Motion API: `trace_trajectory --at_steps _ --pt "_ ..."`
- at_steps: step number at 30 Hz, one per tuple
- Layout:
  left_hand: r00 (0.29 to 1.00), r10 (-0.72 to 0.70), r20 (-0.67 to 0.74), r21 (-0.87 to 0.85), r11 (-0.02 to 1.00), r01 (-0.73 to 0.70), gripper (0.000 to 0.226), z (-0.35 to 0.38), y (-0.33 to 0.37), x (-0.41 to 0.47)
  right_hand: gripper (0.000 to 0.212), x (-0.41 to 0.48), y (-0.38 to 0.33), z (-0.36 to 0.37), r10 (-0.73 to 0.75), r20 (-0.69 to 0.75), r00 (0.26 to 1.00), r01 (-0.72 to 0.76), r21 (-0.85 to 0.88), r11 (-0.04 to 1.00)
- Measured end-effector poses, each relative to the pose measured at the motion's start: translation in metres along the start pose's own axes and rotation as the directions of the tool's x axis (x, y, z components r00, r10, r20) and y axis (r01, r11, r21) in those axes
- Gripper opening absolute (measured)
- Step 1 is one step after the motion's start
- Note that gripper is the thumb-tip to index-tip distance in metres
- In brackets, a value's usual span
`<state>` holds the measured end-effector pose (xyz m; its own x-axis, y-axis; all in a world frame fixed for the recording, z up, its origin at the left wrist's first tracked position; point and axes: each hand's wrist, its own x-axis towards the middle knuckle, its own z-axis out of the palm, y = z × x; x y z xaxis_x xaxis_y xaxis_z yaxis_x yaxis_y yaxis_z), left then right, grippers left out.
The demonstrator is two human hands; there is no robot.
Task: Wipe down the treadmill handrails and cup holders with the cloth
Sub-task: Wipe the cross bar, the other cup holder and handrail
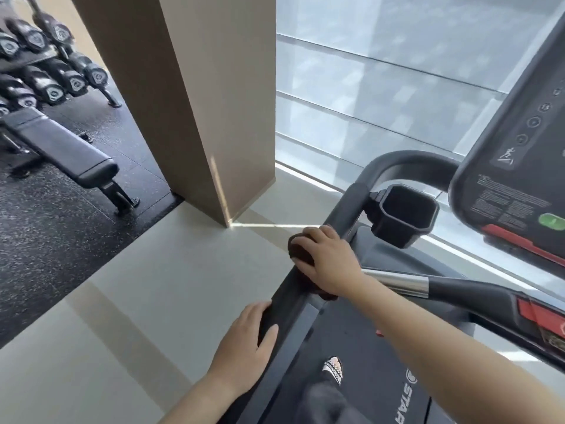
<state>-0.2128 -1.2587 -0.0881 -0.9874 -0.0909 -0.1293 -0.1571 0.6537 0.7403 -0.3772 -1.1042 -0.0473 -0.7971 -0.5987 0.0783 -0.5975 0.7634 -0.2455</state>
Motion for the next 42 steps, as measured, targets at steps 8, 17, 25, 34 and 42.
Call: trace_trajectory --at_steps 8,17,25,34,42 --pt "0.998 0.052 -0.048 0.004 0.999 -0.051 0.042 -0.001 -0.011 -0.019 0.036 -0.045 -0.056 0.018 0.006 -0.086 0.996 -0.005 0.006 1.0" --pt "0.999 0.026 -0.044 0.031 0.999 -0.025 0.048 -0.002 -0.013 -0.018 0.039 -0.008 -0.03 0.014 0.098 -0.077 0.992 -0.098 -0.004 0.995" --pt "0.997 0.01 -0.071 0.042 0.999 -0.007 0.041 -0.002 -0.01 -0.019 0.038 -0.047 -0.045 0.031 0.065 -0.2 0.978 -0.048 0.089 0.995" --pt "0.996 0.018 -0.083 0.082 0.997 -0.011 0.04 0.0 -0.006 -0.015 0.037 0.007 -0.019 0.021 0.152 -0.065 0.986 -0.151 0.017 0.988" --pt "0.987 -0.018 -0.16 0.048 0.999 0.026 0.036 -0.005 -0.006 -0.022 0.034 -0.031 -0.049 0.025 0.069 -0.077 0.995 -0.067 0.023 0.997"
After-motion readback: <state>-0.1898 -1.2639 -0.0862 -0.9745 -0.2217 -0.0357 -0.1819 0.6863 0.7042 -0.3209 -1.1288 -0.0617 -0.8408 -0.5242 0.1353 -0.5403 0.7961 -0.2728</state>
